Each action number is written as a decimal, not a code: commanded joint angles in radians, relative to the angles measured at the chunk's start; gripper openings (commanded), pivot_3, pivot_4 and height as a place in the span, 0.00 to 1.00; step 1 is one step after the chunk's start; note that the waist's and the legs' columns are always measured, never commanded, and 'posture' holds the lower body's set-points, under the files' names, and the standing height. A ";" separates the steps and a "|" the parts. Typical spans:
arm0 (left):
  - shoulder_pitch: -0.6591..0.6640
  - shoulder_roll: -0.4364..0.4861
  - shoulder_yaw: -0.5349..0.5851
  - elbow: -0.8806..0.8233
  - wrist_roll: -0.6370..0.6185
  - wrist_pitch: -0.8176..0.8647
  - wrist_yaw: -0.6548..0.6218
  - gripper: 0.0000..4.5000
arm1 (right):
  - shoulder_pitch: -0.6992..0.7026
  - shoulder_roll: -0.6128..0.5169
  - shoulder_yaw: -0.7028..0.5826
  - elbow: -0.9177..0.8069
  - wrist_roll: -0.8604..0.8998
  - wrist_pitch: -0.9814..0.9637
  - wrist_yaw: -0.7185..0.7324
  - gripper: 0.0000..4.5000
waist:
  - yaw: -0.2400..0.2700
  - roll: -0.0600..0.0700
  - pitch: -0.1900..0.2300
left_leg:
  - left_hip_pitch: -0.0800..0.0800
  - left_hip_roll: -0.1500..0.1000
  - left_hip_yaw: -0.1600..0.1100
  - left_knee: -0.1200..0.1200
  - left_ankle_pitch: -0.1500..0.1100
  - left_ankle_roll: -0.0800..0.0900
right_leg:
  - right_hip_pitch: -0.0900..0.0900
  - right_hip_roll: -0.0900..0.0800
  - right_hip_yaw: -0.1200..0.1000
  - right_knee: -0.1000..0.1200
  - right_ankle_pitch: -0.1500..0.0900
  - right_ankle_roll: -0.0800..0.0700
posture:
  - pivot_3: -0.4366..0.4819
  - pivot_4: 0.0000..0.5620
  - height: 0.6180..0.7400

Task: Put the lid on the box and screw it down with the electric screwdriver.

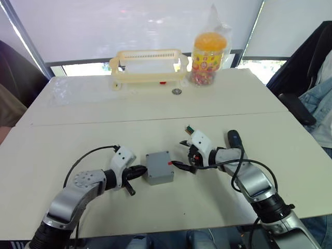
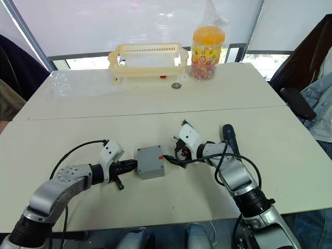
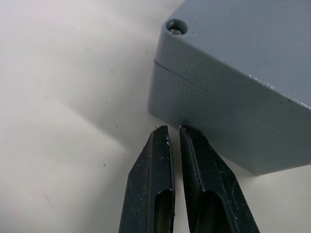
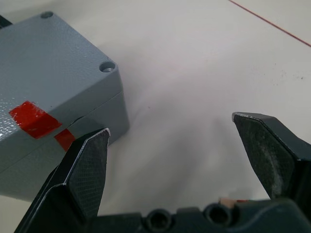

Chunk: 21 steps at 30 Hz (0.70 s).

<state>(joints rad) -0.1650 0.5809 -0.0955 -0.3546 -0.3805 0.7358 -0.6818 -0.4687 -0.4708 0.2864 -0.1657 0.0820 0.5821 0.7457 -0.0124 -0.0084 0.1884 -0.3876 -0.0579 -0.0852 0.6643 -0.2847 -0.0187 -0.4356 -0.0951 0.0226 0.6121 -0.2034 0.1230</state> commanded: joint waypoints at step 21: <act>-0.038 -0.009 -0.007 -0.044 0.008 -0.018 -0.036 0.07 | 0.031 -0.014 0.030 -0.135 -0.008 0.059 -0.003 0.99 | 0.000 0.000 0.000 | 0.000 0.000 0.000 0.000 0.000 0.000 | 0.000 0.000 0.000 0.000 0.000 0.000 | 0.48 0.27 1.00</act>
<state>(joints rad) -0.2016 0.5722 -0.1026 -0.3367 -0.3441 0.7295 -0.6948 -0.4258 -0.4993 0.3170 -0.2442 0.0605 0.6506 0.7410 -0.0122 -0.0084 0.1884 -0.3876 -0.0580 -0.0853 0.6643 -0.2846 -0.0188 -0.4356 -0.0950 0.0225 0.6124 -0.2034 0.1230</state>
